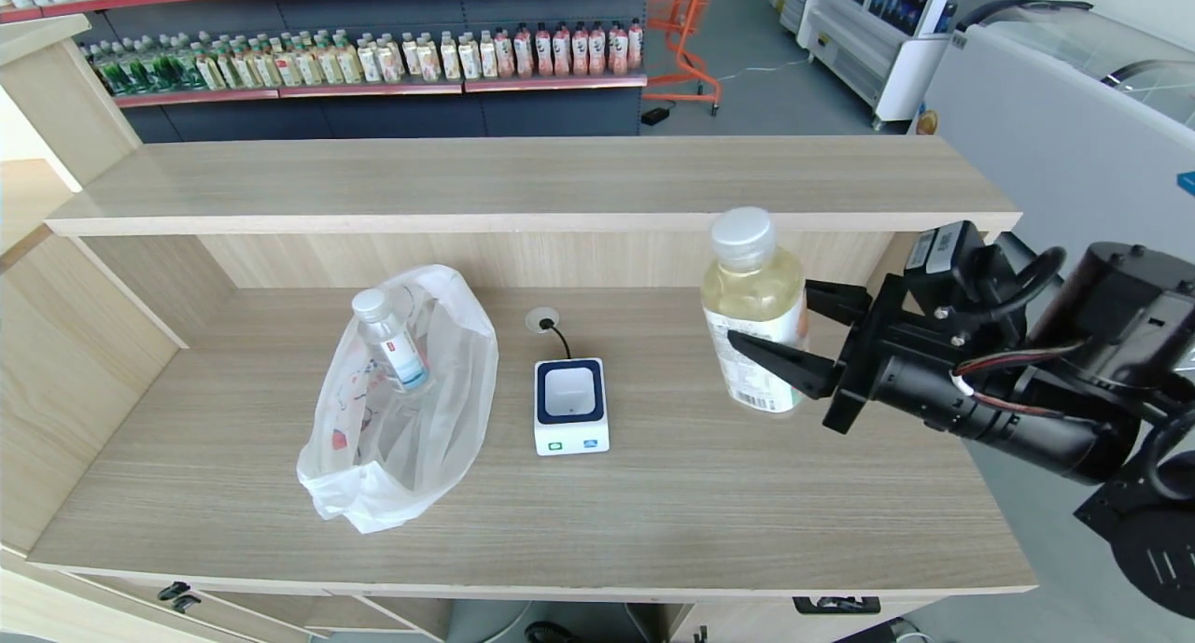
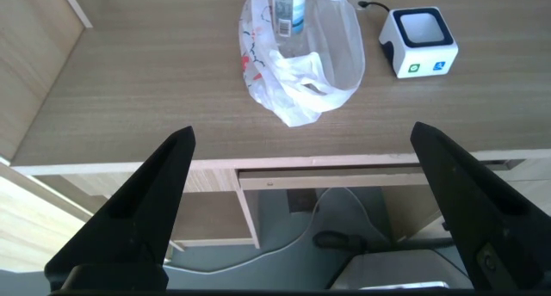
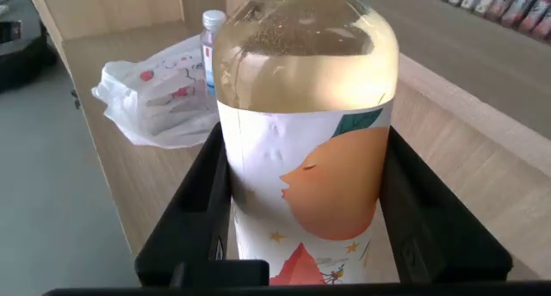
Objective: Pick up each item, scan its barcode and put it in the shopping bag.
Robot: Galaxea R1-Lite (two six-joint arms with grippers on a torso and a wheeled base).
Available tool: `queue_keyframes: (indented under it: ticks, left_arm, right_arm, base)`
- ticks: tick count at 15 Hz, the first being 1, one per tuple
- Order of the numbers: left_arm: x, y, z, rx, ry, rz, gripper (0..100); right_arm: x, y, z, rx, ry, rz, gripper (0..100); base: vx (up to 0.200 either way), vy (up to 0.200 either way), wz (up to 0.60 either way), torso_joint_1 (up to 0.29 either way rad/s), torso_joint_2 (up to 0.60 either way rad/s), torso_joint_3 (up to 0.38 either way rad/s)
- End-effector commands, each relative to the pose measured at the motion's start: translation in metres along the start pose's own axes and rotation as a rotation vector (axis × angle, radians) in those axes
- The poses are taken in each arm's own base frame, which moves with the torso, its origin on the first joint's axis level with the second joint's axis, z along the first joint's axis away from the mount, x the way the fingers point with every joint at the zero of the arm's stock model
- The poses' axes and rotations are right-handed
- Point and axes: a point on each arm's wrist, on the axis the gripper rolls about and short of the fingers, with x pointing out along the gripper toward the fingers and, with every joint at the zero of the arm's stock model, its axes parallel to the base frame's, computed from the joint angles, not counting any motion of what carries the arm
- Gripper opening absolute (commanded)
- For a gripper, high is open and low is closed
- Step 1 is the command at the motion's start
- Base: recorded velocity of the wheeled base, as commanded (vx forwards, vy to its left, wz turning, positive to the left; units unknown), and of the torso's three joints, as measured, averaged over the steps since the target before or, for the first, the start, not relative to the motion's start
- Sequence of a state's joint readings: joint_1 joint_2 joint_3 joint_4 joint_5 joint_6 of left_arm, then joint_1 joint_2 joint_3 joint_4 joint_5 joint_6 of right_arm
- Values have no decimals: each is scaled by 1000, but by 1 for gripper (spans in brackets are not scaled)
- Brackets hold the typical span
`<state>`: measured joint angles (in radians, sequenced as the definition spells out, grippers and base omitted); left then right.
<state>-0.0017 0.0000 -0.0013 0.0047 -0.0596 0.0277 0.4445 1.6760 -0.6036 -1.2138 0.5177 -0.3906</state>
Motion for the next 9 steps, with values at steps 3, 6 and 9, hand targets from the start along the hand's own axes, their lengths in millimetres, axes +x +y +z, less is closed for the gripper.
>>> queue_keyframes:
  ticks: [3,6,9]
  left_arm:
    - [0,0,0,0,0,0,100]
    - [0,0,0,0,0,1,100]
    - [0,0,0,0,1,0,100]
  right_arm:
    - [28,-6,-37,-159,-15,-18,0]
    - [46,-21,-42,-261,-78,-66,0]
    - [49,-38,-49,-355,-92,-112,0]
  base:
    - [0,0,0,0,0,0]
    - [0,0,0,0,0,0]
    - [0,0,0,0,0,0]
